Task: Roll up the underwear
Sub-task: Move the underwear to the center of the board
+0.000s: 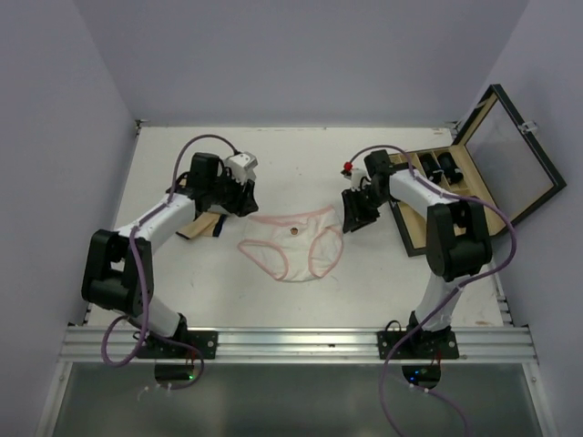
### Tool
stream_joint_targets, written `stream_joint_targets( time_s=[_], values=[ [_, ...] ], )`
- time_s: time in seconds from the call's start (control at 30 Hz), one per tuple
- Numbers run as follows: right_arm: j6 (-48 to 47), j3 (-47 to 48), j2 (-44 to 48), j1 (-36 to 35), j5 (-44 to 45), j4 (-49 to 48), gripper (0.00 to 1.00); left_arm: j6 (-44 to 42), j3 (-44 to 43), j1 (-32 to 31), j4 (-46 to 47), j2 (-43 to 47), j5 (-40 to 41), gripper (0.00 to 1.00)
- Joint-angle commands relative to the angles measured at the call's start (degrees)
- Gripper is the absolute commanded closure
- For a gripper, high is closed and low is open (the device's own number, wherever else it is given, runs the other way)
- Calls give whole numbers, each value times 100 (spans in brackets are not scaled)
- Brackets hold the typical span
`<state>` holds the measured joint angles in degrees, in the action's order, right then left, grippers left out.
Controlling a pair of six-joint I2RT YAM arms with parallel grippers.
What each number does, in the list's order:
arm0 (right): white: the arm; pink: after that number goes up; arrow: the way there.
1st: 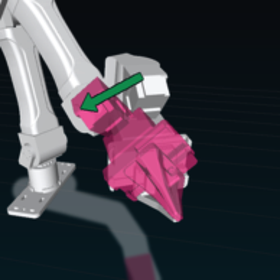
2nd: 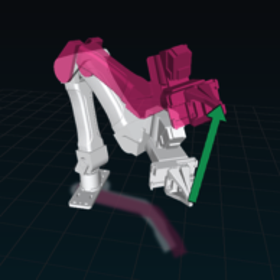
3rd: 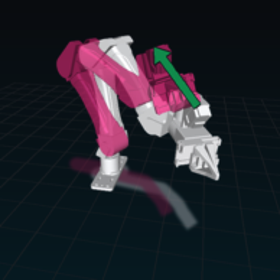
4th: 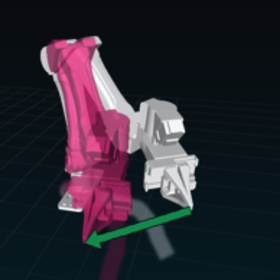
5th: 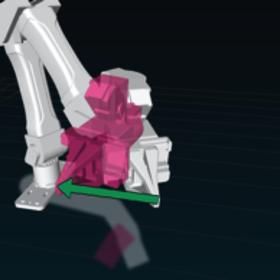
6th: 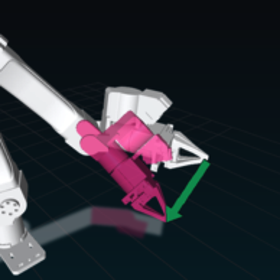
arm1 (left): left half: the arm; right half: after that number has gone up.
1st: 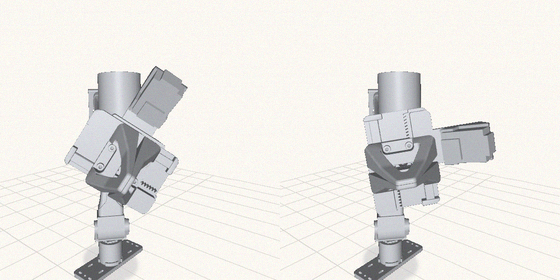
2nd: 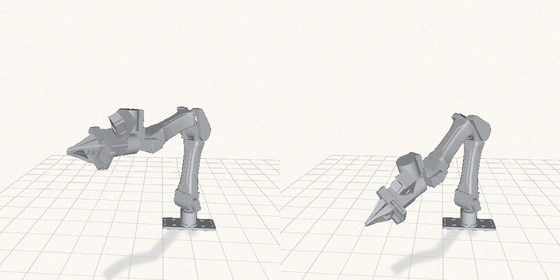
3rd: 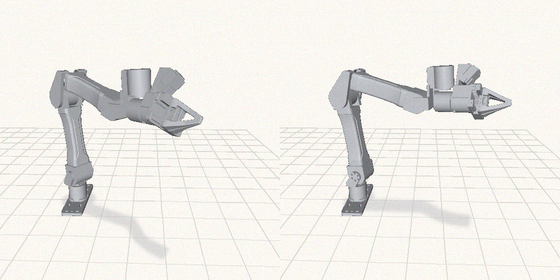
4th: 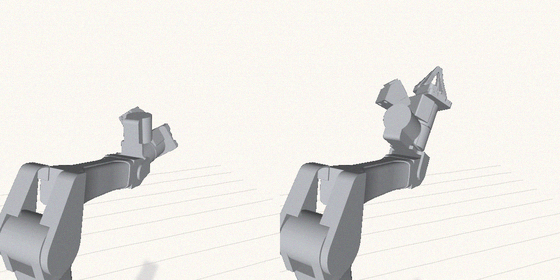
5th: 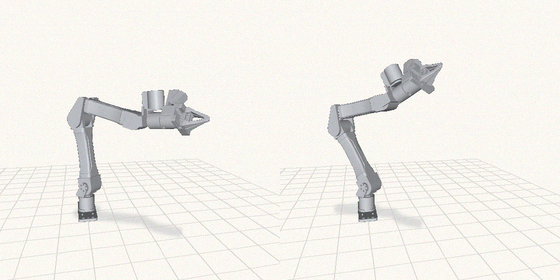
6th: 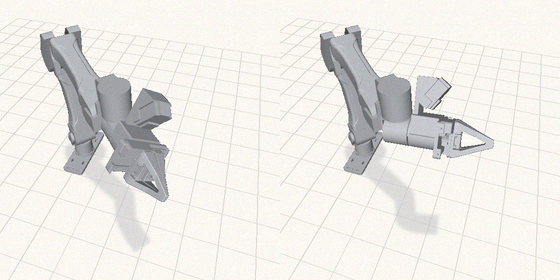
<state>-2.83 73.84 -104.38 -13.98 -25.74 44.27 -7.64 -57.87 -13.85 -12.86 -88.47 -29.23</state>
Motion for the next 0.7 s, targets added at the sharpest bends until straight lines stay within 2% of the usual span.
stream_joint_targets(
  time_s=[0.0,0.2,0.6,0.67],
  values=[
    [239,104,-231,-35,139,-516,65,78,-5,-118,161,-249,129,49],
    [608,306,-566,-44,86,-595,60,70,-93,-171,48,-688,181,51],
    [818,534,-1093,-53,-28,-218,60,-123,-14,-171,-111,-874,427,52],
    [907,622,-1085,-44,-28,-173,52,-141,21,-171,-120,-857,454,52]
  ],
)
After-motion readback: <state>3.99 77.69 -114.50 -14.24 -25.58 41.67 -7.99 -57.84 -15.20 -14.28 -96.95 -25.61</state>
